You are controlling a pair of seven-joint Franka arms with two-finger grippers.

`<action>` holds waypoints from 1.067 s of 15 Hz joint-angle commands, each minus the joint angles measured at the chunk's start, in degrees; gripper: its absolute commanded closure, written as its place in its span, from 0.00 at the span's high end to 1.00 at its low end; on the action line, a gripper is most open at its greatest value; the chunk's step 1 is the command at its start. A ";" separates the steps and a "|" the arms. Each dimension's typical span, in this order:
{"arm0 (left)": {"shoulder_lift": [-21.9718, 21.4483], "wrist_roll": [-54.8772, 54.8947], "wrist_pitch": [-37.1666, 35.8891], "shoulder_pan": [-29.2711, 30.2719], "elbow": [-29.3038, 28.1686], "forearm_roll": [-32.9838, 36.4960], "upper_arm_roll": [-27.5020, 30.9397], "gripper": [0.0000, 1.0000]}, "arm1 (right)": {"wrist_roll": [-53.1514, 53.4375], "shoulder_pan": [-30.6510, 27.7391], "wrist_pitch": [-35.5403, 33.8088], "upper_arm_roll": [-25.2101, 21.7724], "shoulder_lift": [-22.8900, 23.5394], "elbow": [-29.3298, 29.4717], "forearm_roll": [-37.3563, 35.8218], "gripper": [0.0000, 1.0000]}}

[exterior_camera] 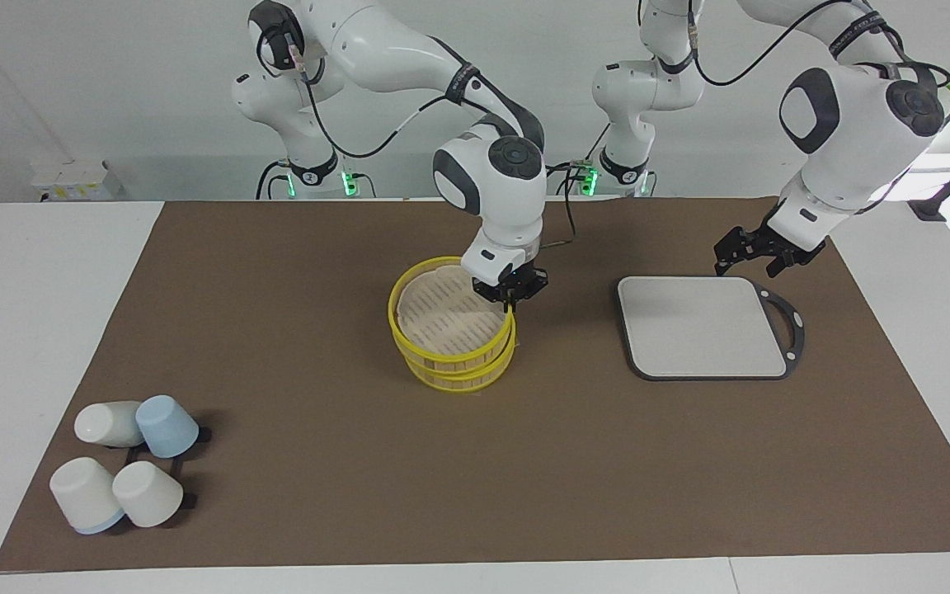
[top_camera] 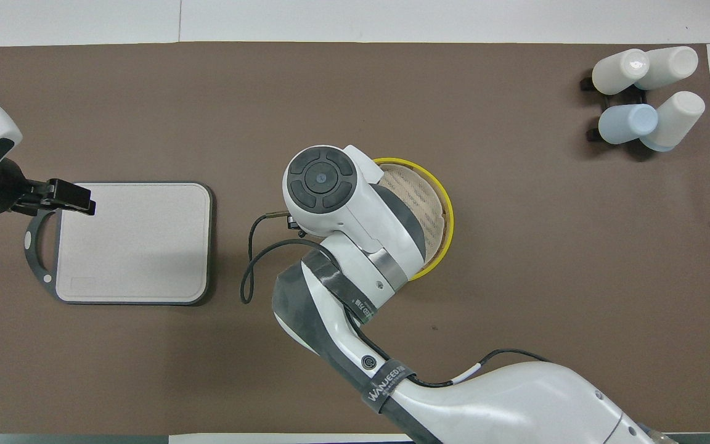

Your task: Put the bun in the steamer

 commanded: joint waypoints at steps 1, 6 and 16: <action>-2.02 0.25 -4.12 0.09 1.22 1.24 -0.08 1.00 | 1.06 -0.03 1.03 0.21 -1.45 -1.98 -0.22 0.00; -2.38 -0.10 -9.31 0.00 5.79 4.31 -0.17 1.00 | 2.47 1.03 2.52 0.21 -1.45 -1.98 0.04 0.00; -5.02 -0.19 -12.66 -0.44 8.52 5.03 0.09 1.00 | 1.94 0.15 6.38 0.21 -2.15 -5.05 -0.05 0.00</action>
